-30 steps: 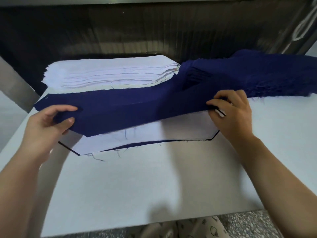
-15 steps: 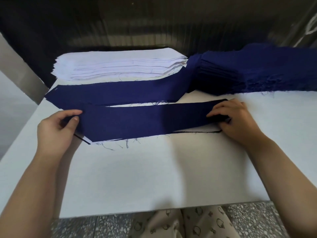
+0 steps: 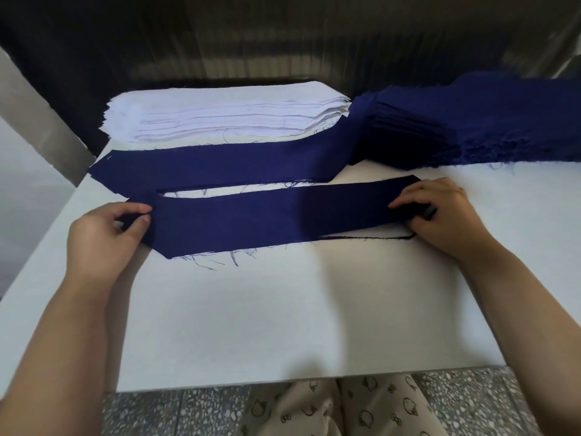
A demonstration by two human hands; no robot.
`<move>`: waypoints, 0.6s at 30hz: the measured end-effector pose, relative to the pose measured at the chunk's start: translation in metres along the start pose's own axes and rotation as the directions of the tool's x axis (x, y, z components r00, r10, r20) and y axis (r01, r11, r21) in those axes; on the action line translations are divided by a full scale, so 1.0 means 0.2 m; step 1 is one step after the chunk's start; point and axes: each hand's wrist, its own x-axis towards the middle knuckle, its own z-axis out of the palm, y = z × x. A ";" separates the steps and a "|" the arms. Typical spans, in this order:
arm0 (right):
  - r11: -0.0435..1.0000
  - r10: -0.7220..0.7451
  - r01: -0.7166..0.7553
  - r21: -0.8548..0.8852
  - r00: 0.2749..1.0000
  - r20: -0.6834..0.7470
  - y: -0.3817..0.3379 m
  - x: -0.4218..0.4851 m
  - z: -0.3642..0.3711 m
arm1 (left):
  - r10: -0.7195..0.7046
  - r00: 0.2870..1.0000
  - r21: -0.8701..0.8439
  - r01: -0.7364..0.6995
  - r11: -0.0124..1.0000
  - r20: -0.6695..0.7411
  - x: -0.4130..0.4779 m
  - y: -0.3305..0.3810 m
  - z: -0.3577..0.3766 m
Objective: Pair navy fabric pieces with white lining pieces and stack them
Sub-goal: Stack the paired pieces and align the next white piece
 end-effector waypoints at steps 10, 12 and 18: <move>0.996 -0.074 0.081 0.027 0.979 -0.188 -0.01 0.00 0.01 | 0.024 0.998 0.057 -0.027 0.998 0.055 -0.01 0.03 -0.01; 0.996 -0.084 0.088 0.013 0.979 -0.184 0.00 -0.01 0.01 | 0.023 0.998 0.067 -0.027 0.997 0.052 -0.01 0.04 -0.01; 0.994 -0.105 0.103 -0.024 0.991 -0.086 0.00 0.00 0.00 | 0.017 0.998 0.031 -0.019 0.999 0.059 -0.01 0.04 -0.01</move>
